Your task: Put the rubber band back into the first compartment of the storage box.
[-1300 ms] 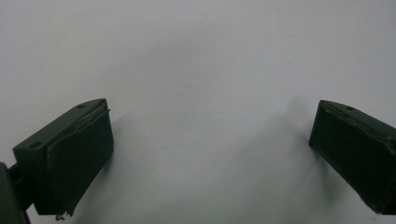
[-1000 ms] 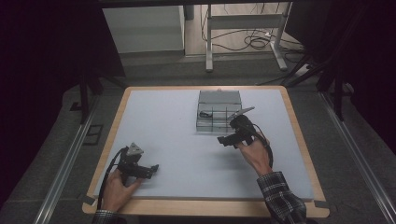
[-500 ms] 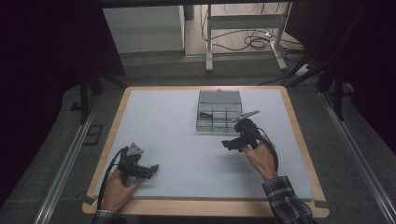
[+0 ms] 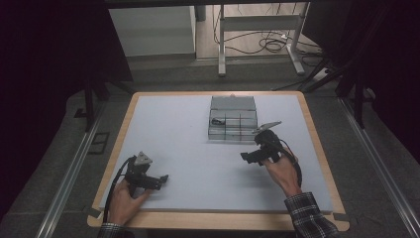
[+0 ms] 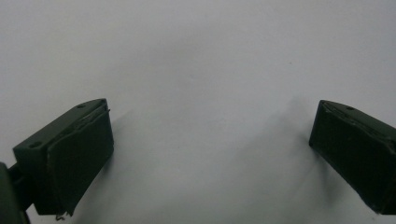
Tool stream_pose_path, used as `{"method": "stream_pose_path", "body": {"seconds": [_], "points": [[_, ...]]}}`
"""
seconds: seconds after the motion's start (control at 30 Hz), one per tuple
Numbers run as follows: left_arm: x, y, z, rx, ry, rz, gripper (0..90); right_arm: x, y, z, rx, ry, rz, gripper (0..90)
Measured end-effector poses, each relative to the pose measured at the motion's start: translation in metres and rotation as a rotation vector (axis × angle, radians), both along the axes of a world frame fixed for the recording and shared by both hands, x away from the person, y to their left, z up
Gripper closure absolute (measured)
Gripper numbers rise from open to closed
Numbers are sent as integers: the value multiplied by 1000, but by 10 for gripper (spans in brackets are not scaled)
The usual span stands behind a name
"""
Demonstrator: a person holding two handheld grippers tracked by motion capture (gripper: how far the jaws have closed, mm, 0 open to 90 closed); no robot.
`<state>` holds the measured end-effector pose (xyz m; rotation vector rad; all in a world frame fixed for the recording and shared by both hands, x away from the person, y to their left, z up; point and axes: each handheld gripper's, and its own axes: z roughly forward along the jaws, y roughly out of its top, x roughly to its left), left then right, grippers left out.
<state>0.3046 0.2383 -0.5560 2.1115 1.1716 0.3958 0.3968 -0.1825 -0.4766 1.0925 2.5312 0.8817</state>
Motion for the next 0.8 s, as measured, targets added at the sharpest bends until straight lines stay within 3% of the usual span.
{"method": "stream_pose_path", "body": {"seconds": [0.8], "points": [[0, 0, 0, 0, 0, 0, 0, -21, -17, -3, -33, 1, 6, 71]]}}
